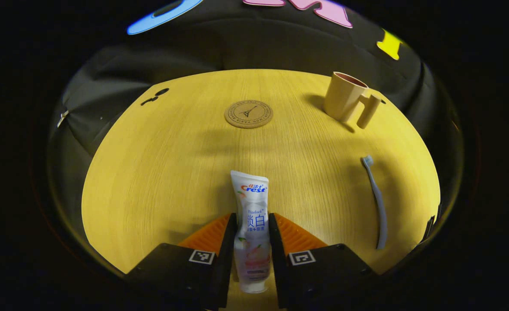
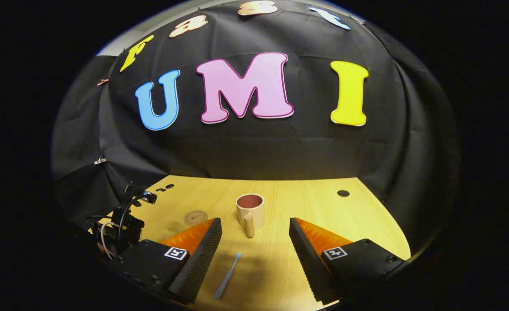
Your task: Put the toothbrush and toothpaste on the desktop into the cup, then pick up the cup and place it on the coaster on the desktop.
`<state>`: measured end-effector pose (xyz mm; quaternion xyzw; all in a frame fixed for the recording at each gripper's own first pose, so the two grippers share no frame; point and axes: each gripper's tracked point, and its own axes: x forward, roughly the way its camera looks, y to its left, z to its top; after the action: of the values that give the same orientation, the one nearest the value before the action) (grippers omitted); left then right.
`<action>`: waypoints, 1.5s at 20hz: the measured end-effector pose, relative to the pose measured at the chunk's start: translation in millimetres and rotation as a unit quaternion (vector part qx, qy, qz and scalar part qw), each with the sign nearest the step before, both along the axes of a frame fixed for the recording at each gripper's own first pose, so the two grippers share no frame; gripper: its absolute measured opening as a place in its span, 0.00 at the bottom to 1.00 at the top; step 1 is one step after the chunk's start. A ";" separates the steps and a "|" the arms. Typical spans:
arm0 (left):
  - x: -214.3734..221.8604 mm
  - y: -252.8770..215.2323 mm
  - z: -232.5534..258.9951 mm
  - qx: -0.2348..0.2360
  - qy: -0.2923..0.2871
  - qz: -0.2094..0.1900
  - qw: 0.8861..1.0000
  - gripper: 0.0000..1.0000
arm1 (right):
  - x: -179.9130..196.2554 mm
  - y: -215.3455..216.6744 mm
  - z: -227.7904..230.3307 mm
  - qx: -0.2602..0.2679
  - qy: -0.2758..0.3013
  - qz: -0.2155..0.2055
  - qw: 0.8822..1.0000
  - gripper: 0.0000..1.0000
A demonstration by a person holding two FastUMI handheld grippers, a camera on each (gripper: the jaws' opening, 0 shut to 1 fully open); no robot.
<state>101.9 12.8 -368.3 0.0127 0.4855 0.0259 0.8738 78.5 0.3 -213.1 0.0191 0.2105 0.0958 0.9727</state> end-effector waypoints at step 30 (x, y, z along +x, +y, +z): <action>-25.2 20.9 70.0 -0.094 -0.062 0.000 0.994 0.25 | -51.0 56.8 -192.9 -0.081 0.316 -0.004 0.945 0.96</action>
<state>76.7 33.7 -298.3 -0.0711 0.4309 -0.0187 0.8994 27.5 57.1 -406.0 -0.0294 0.5140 0.0633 0.8550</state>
